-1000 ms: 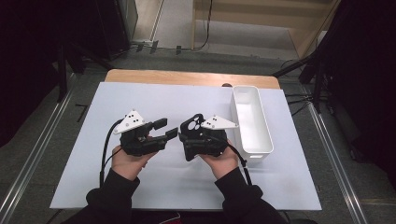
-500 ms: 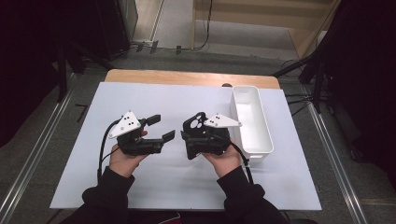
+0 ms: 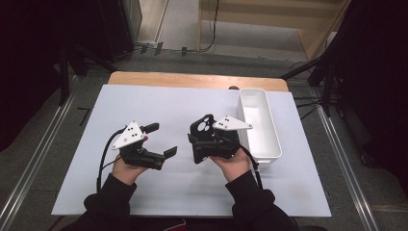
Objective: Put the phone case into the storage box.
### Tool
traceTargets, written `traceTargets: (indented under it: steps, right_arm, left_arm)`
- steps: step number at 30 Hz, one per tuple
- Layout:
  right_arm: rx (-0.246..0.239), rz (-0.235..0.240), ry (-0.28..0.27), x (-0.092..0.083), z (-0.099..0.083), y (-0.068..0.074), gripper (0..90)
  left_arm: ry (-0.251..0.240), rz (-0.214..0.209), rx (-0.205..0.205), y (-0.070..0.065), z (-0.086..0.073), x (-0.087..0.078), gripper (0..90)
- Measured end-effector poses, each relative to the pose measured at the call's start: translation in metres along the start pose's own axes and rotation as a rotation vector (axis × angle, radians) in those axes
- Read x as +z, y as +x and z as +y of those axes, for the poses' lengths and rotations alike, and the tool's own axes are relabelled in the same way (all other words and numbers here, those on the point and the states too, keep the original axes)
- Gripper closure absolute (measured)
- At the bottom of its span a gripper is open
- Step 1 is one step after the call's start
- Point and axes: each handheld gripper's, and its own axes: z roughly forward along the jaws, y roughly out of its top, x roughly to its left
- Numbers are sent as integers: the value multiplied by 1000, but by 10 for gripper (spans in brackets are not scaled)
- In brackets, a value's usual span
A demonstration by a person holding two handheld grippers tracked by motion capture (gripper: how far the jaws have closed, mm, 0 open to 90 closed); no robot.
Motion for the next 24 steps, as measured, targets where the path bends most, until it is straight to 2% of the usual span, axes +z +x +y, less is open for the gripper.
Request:
traceTargets:
  steps: [2, 7, 10, 14, 16, 18, 21, 24]
  right_arm:
    - [-2, 1, -5, -1, 1, -1, 116]
    - [3, 8, -6, -3, 2, -2, 116]
    - [7, 12, -3, -4, 3, -2, 116]
    - [1, 16, -2, -4, 4, -3, 116]
    - [3, 17, -5, -4, 4, -3, 116]
    - [1, 20, -3, -5, 5, -3, 116]
    - [-5, 23, -10, -7, 7, -3, 116]
    - [-7, 31, -10, -8, 8, -4, 116]
  left_arm:
    - [1, 14, 5, 2, -4, -3, 0]
    - [-1, 1, 15, 3, -11, -10, 0]
    - [0, -3, -1, 4, -16, -13, 0]
    - [12, 9, -10, 5, -24, -15, 0]
    - [25, -3, -11, 5, -29, -15, 0]
    - [44, -2, 6, 4, -32, -16, 0]
    - [20, 2, -8, 5, -34, -20, 0]
    - [18, 1, -17, 7, -36, -24, 0]
